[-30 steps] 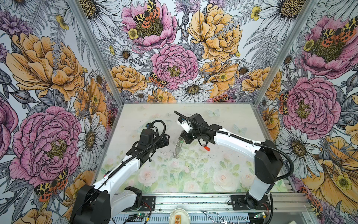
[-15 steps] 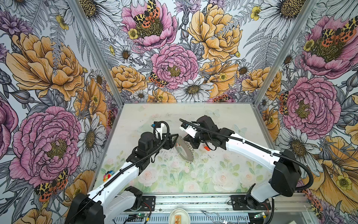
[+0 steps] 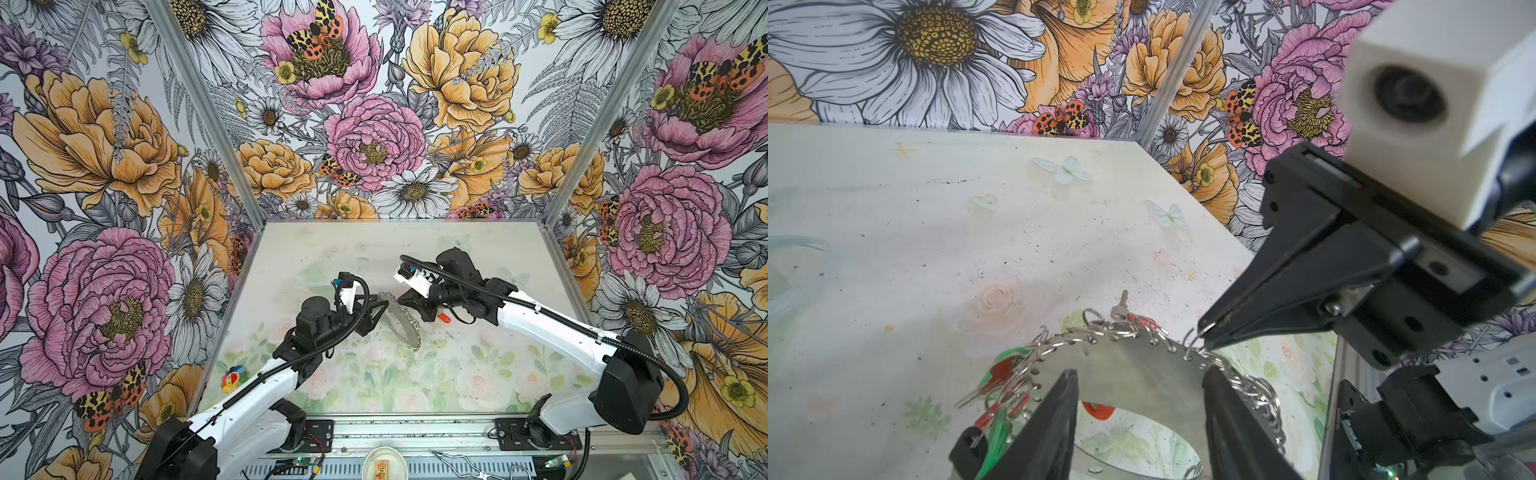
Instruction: Put the keys on the keyring
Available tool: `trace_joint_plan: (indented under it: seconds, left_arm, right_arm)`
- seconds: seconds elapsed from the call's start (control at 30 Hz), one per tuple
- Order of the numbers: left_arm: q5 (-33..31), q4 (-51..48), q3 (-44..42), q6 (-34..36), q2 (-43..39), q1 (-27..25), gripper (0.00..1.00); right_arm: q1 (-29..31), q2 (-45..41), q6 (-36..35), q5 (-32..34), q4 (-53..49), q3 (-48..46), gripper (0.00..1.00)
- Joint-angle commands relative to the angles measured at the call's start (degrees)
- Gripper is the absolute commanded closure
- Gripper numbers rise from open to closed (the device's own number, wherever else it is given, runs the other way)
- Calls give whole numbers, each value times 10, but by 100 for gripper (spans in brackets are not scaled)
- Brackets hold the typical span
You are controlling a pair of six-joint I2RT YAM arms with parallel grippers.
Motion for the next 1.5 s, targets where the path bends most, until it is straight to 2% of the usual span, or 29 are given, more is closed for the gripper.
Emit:
trace_joint_plan:
  seconds: [0.0, 0.13, 0.23, 0.4, 0.5, 0.7, 0.87, 1.13, 1.37, 1.47]
  left_arm:
    - [38, 36, -8, 14, 9, 4, 52]
    - [33, 38, -12, 16, 16, 7, 53]
    - [1, 26, -13, 15, 23, 10, 53]
    - [-15, 6, -9, -12, 50, 38, 52]
    - [-39, -4, -13, -37, 58, 31, 48]
    - [-155, -36, -20, -37, 40, -57, 33]
    - [-209, -36, -16, -57, 36, -98, 25]
    - [-225, -41, -1, -52, 76, -104, 19]
    - [-167, -21, 9, -51, 95, -105, 17]
    - [-167, -1, -2, -59, 80, -110, 16]
  right_arm:
    - [-5, -24, 0, -43, 55, -6, 100]
    - [-4, -19, 7, -14, 58, -2, 100]
    - [-1, -14, 6, 10, 55, -6, 100]
    - [7, -1, 18, 67, 47, -10, 100]
    - [6, 26, 73, 145, 47, 12, 100]
    - [16, 80, 217, 257, 47, 71, 100]
    - [31, 105, 309, 347, 49, 96, 100]
    - [46, 121, 342, 349, 48, 113, 100]
    - [65, 125, 346, 370, 48, 115, 100]
    - [69, 127, 345, 382, 48, 115, 100]
